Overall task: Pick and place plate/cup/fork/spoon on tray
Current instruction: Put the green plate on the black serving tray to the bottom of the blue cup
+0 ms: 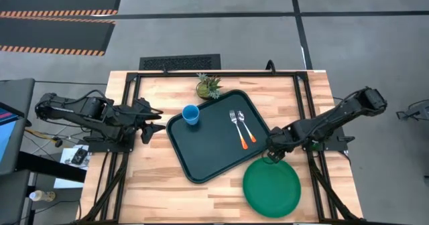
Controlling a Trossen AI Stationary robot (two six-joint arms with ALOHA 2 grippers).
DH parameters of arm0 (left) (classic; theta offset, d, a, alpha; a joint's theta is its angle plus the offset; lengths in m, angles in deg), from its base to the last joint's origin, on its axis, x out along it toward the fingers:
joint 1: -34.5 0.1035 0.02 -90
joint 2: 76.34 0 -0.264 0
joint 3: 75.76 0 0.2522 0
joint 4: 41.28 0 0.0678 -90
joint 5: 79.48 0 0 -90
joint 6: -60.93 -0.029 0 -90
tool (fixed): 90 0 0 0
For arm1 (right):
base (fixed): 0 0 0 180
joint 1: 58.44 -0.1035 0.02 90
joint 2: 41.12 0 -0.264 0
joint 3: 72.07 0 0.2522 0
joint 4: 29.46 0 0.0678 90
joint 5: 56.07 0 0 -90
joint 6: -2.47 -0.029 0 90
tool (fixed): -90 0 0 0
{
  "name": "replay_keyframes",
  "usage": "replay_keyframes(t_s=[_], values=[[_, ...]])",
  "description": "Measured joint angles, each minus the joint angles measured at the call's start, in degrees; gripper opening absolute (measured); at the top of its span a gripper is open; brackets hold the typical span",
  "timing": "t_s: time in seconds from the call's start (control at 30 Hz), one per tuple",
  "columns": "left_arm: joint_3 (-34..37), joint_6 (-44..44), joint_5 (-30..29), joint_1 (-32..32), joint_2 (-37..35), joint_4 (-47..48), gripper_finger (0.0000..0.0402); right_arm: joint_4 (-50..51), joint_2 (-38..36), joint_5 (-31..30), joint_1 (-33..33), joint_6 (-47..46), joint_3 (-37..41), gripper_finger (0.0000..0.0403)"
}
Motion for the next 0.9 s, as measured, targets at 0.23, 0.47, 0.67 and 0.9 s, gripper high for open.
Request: replay_keyframes(t_s=[0.23,0.47,0.67,0.9], values=[[0.00,-0.68,-0.20,0.00,0.02,0.07,0.0240,-1.85,3.22,-0.07,-2.23,0.18,0.90,0.0204],[0.00,-1.07,-0.18,0.00,0.02,0.07,0.0240,-4.28,6.14,0.33,-3.76,2.30,1.99,0.0188],[0.00,-0.97,-0.18,0.00,0.00,0.04,0.0240,0.36,3.63,-0.50,-1.54,3.45,2.07,0.0185],[0.00,-0.81,-0.16,0.00,0.01,0.04,0.0240,2.07,-7.83,0.13,-3.79,1.70,2.05,0.0190]])
